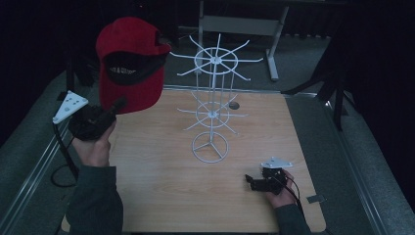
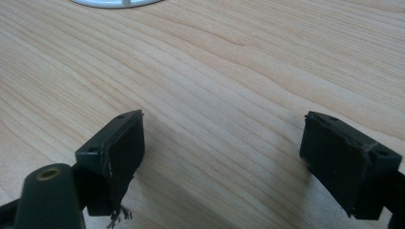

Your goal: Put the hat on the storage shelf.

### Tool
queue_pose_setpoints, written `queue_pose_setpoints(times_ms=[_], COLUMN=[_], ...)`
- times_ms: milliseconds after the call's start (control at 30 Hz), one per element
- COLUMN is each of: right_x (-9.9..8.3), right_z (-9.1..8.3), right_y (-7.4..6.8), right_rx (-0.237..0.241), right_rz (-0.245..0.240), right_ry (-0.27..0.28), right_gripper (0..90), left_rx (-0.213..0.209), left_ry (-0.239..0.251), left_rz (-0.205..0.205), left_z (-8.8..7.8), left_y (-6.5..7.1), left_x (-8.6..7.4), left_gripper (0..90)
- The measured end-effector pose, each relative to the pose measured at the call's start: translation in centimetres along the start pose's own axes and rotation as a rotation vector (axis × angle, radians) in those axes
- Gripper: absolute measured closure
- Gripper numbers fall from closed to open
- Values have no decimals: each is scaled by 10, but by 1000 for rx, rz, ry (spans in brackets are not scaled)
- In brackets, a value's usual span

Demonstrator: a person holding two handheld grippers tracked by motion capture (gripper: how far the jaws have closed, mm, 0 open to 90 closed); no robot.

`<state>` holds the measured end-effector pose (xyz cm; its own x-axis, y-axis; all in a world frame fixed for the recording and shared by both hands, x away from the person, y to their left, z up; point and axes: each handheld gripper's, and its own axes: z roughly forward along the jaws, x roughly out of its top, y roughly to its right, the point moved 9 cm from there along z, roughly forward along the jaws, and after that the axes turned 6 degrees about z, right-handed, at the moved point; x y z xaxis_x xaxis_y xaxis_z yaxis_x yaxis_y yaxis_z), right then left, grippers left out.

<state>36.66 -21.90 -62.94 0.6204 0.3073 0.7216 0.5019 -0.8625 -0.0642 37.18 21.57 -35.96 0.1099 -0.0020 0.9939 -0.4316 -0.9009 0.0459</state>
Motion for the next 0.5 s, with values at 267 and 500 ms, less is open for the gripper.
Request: queue_pose_setpoints(times_ms=[267,500], right_x=[0,0], right_z=[0,0], right_y=[0,0], right_rx=[0,1], right_rz=[0,1], right_ry=[0,0], right_gripper=[151,151], left_rx=[-15,-24], left_ry=[25,37], left_rz=[-4,-5], left_z=[-1,-3], left_y=[6,8], left_x=[7,10], left_gripper=[856,856])
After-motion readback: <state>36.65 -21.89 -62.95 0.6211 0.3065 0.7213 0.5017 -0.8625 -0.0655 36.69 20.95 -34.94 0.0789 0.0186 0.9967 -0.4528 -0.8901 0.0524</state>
